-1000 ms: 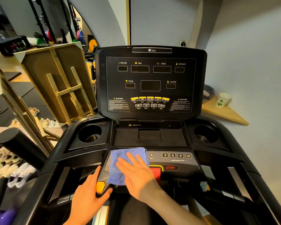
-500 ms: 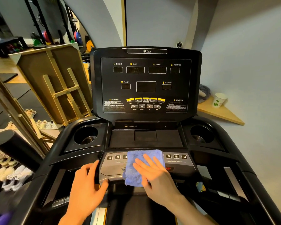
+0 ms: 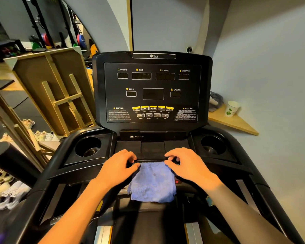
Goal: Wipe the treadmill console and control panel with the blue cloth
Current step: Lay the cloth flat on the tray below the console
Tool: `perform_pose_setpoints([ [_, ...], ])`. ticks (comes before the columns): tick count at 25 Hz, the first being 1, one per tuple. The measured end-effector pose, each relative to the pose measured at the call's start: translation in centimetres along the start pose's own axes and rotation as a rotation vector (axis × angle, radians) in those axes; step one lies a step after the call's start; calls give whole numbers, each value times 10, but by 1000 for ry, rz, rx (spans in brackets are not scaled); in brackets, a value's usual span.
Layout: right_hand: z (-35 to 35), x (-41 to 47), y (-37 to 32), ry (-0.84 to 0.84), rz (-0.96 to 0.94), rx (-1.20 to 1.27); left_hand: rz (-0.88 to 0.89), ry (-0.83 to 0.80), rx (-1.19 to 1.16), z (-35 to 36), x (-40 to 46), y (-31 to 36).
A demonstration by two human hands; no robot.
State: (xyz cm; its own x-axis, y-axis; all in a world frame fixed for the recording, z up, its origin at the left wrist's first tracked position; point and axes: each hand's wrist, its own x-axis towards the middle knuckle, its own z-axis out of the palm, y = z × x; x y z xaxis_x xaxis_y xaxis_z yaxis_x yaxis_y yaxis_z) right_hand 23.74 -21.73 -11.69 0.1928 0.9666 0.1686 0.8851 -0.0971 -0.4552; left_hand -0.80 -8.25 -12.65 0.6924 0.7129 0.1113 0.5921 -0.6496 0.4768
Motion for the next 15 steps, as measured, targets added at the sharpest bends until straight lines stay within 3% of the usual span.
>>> perform_pose_setpoints([
  [3,1,5,5,-84,4,5,0,-18,20,1,6,2],
  [15,-5,6,9,-162,35,87,-23,-100,-15,2,10,4],
])
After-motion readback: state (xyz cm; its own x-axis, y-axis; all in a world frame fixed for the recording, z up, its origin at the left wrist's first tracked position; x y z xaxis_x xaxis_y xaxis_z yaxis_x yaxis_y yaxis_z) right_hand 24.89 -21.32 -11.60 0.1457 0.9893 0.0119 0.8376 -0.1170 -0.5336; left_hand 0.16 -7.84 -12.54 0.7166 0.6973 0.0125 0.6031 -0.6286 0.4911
